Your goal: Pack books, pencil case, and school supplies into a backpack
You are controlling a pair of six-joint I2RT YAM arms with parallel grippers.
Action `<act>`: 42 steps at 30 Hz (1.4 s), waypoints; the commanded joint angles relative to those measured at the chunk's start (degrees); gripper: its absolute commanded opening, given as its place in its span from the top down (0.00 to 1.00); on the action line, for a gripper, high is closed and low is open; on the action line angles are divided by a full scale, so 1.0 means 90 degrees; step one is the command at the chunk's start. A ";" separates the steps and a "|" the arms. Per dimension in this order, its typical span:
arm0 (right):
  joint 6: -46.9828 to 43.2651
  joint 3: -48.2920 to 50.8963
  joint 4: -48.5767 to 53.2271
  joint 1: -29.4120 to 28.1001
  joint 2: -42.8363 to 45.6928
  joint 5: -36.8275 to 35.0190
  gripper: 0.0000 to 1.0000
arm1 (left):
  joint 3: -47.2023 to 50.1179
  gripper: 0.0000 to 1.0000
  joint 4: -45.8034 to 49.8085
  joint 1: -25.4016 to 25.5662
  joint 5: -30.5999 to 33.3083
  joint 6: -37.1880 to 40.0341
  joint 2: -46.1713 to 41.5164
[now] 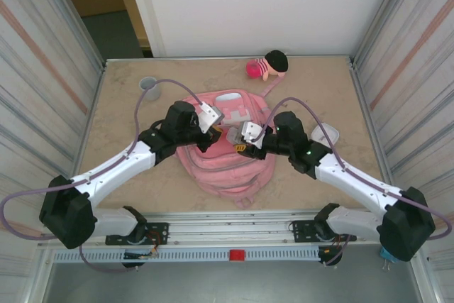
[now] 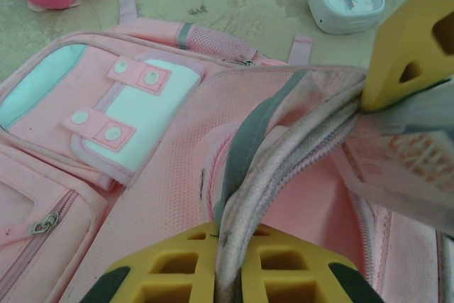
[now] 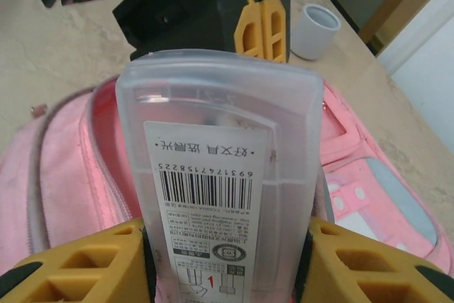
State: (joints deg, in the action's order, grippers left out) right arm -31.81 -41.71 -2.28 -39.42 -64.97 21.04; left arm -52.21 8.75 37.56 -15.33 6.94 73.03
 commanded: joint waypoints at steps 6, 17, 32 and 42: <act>-0.0941 -0.0271 0.0403 -0.0013 -0.0306 -0.0451 0.42 | -0.0260 0.90 -0.0944 -0.0150 -0.0430 -0.0433 -0.0469; -0.1196 -0.0750 0.1565 -0.0200 -0.0434 -0.0687 0.41 | -0.0205 0.90 -0.1198 -0.0324 -0.0699 -0.0643 -0.0545; 0.5183 -0.0463 0.1116 -0.0119 0.0468 -0.0563 0.44 | -0.0199 0.90 -0.0953 -0.0326 -0.0132 -0.0905 -0.0536; 0.9952 -0.0025 0.0309 -0.1366 0.0166 -0.2296 0.52 | -0.0155 0.95 -0.0947 -0.0318 0.0148 -0.3891 -0.0391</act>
State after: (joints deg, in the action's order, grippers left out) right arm 38.44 -43.99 4.51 -51.55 -62.52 6.44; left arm -51.96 6.11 34.98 -14.96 -14.87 71.96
